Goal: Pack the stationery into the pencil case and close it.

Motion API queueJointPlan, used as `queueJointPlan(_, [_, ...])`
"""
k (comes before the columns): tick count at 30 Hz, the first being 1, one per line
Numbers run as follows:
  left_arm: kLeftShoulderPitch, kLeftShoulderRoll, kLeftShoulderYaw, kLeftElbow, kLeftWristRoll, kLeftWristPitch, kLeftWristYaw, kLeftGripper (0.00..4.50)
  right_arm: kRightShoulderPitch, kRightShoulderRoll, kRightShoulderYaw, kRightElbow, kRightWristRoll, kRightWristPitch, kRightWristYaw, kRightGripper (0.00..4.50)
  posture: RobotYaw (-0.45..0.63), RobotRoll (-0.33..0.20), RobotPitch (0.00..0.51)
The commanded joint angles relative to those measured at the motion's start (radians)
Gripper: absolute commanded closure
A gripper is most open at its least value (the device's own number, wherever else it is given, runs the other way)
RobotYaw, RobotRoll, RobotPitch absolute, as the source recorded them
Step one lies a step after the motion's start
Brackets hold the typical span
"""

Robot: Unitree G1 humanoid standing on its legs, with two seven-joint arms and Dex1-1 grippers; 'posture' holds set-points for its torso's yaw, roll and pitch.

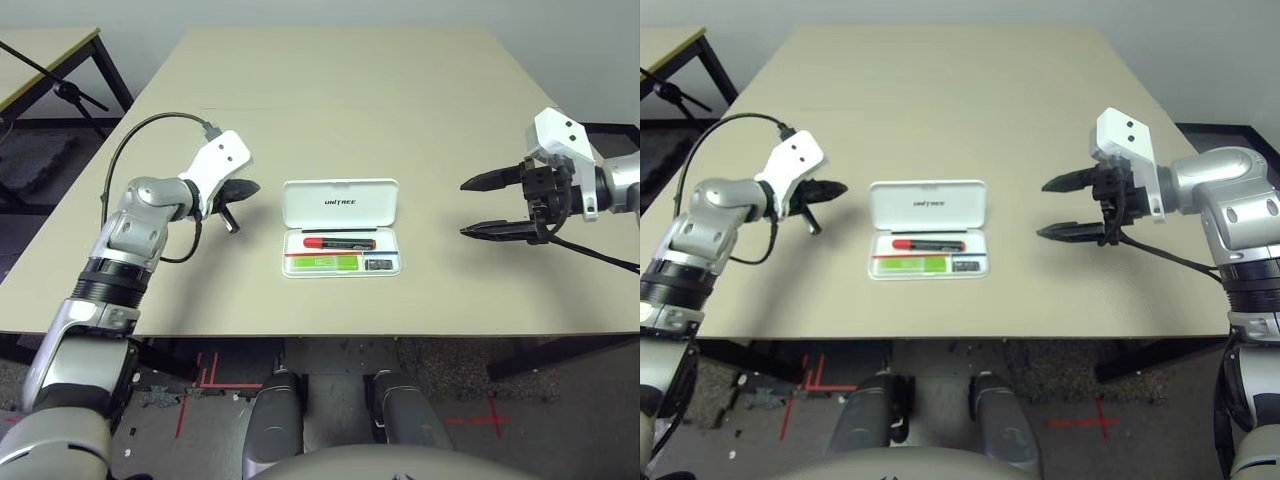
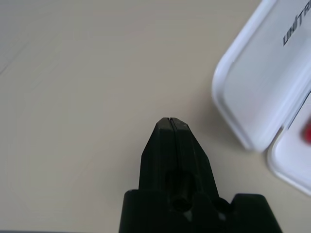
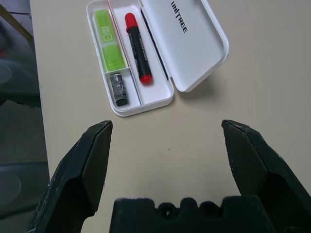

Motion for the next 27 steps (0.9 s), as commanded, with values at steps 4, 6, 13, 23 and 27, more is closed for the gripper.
queueJointPlan(4, [-0.035, -0.050, 0.006, 0.063, -0.001, -0.019, -0.008, 4.45, -0.008, 0.019, 0.016, -0.008, -0.006, -0.012, -0.010, 0.00, -0.06, 0.000, 0.041])
queueJointPlan(6, [-0.036, -0.060, 0.003, 0.070, 0.001, -0.024, -0.014, 4.45, -0.007, 0.022, 0.016, -0.009, -0.008, -0.014, -0.012, 0.00, -0.06, 0.000, 0.041])
queueJointPlan(13, [-0.021, -0.086, -0.001, 0.058, -0.009, -0.035, -0.043, 4.45, -0.006, 0.026, 0.016, -0.009, -0.008, -0.017, -0.019, 0.00, -0.06, 0.000, 0.039])
queueJointPlan(23, [0.072, -0.080, -0.011, -0.102, -0.086, -0.065, -0.202, 4.45, -0.012, 0.037, 0.026, 0.005, -0.028, -0.032, -0.025, 0.00, -0.06, 0.000, 0.043])
queueJointPlan(27, [0.106, -0.084, -0.025, -0.149, -0.086, -0.046, -0.228, 4.45, -0.011, 0.040, 0.028, 0.007, -0.033, -0.035, -0.025, 0.00, -0.06, 0.000, 0.044])
